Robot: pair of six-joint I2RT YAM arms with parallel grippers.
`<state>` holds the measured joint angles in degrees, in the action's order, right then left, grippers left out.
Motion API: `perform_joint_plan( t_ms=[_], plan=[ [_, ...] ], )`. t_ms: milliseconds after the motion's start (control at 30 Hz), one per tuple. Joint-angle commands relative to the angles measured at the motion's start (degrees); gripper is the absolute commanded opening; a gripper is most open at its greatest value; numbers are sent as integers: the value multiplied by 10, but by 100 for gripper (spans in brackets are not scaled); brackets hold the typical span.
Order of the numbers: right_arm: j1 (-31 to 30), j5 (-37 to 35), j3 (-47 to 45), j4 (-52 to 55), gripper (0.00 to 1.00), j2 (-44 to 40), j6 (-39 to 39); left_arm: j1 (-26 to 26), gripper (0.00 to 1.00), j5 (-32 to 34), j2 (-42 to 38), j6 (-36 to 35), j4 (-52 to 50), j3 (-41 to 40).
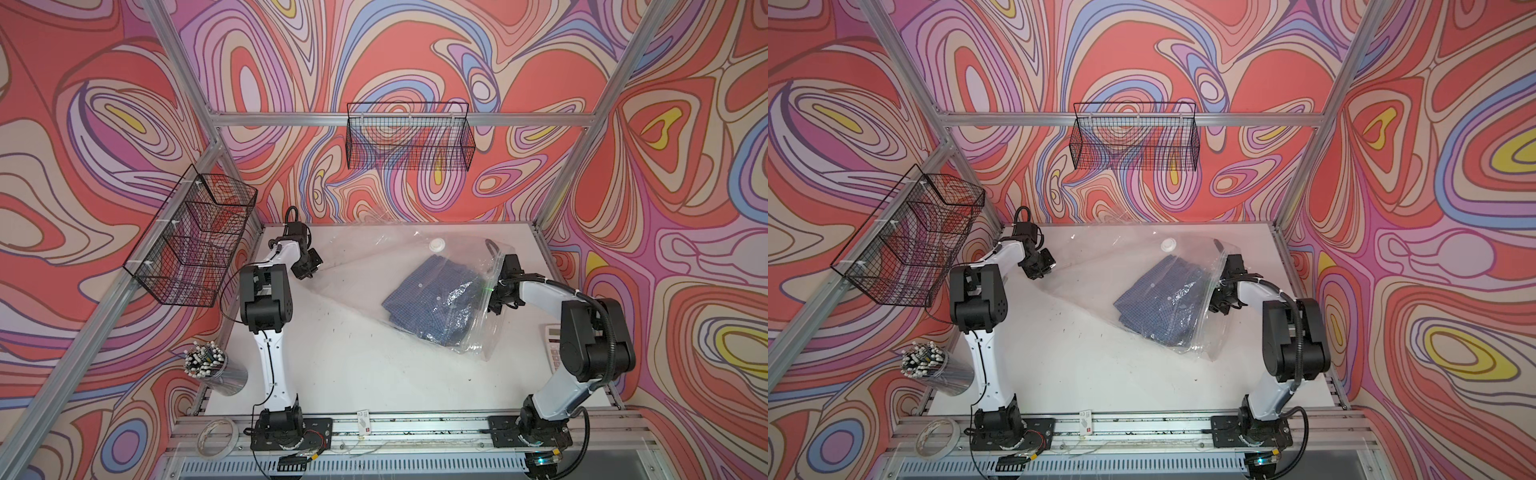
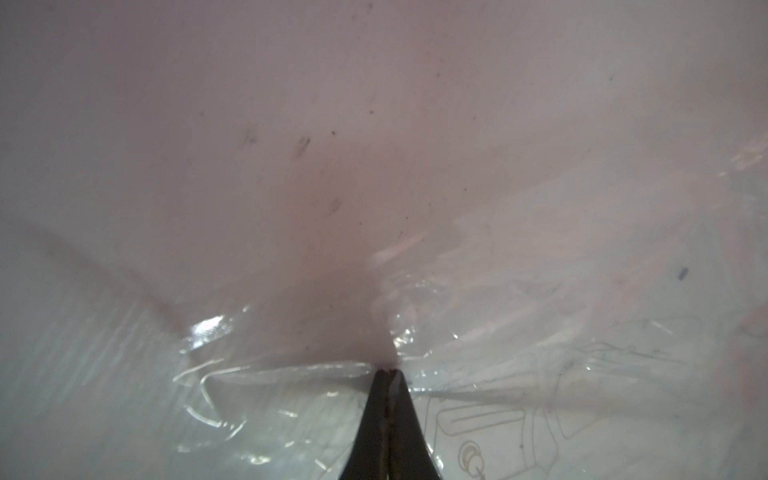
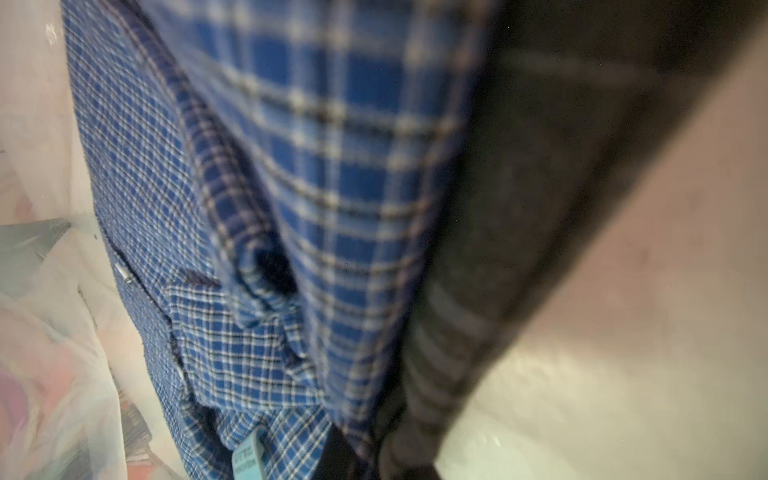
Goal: Take the shirt out of the vacuum bag
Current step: Adjust the shirt in the vacuum bag.
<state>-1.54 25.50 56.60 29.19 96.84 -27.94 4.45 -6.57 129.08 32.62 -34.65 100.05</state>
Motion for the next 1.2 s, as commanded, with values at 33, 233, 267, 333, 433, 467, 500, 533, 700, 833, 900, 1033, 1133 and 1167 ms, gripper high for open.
perform_joint_plan(
  t_ms=[33,233,267,333,433,467,500,533,700,833,900,1033,1133,1167],
  plan=[
    [16,-39,-37,10,0,-35,0,6,0,7,7,-5,-30,-21],
    [19,-73,-83,-22,0,-61,-53,6,0,1,3,-8,-25,-31],
    [21,-81,-90,-23,0,-68,-58,6,0,-2,3,-9,-25,-33],
    [26,-88,-107,-24,0,-85,-67,7,0,-2,0,-8,-24,-37],
    [29,-91,-123,-23,0,-105,-68,7,0,-1,-10,-8,-10,-51],
    [31,-93,-126,-17,0,-109,-64,8,0,-2,-10,-10,-11,-51],
    [31,-97,-129,-13,0,-114,-63,7,0,-3,-9,-9,-12,-51],
    [32,-99,-134,-12,0,-121,-63,7,0,-3,-9,-10,-11,-51],
    [37,-104,-143,-10,16,-146,-68,7,0,-5,-21,-12,1,-67],
    [45,-110,-129,22,40,-177,-60,7,0,4,-36,-24,5,-81],
    [51,-119,-121,45,52,-203,-52,7,4,-1,-46,-27,7,-86],
    [70,-141,-106,97,58,-259,-49,7,24,-17,-79,-24,9,-85],
    [92,-170,-84,139,60,-309,-47,6,30,4,-126,-21,1,-83],
    [99,-179,-75,152,60,-324,-46,6,32,11,-144,-19,-2,-84]
  ],
)
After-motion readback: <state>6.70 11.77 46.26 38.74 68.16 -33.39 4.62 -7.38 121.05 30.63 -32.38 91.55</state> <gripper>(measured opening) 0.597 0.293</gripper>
